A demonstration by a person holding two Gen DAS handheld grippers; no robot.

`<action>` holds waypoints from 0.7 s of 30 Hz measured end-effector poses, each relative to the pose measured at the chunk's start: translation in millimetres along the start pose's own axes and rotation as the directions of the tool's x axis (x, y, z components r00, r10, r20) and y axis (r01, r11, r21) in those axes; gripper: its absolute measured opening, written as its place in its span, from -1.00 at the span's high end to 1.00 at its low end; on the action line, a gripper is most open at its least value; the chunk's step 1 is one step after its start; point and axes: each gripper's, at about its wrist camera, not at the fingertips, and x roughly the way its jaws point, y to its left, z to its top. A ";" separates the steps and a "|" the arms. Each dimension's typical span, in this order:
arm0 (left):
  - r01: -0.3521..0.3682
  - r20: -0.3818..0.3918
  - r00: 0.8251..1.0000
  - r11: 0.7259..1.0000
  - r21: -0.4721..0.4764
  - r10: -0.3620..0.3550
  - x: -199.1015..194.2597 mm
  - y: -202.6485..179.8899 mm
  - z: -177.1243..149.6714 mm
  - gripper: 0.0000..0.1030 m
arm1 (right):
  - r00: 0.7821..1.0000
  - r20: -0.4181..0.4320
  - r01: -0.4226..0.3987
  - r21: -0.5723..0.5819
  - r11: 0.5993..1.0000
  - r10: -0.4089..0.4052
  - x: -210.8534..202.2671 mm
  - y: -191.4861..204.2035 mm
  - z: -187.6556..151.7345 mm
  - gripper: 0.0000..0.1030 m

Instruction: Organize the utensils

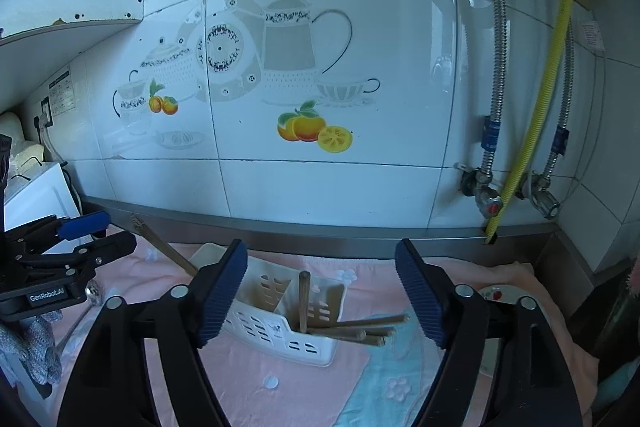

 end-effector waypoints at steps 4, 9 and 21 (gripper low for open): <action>-0.012 0.015 1.000 1.000 -0.003 0.012 -14.2 1.9 -5.5 -0.63 | 1.000 0.011 0.004 0.003 1.000 -0.004 -14.2 -0.4 -3.4 -0.60; -0.027 0.039 0.999 1.000 0.002 0.027 -31.9 3.1 -12.5 -0.77 | 0.999 0.027 0.022 -0.015 1.000 -0.021 -31.9 3.2 -10.5 -0.69; -0.032 0.069 0.997 0.999 0.011 0.032 -65.4 3.2 -44.9 -0.90 | 0.998 0.050 0.047 -0.067 0.997 -0.044 -68.0 21.6 -44.1 -0.81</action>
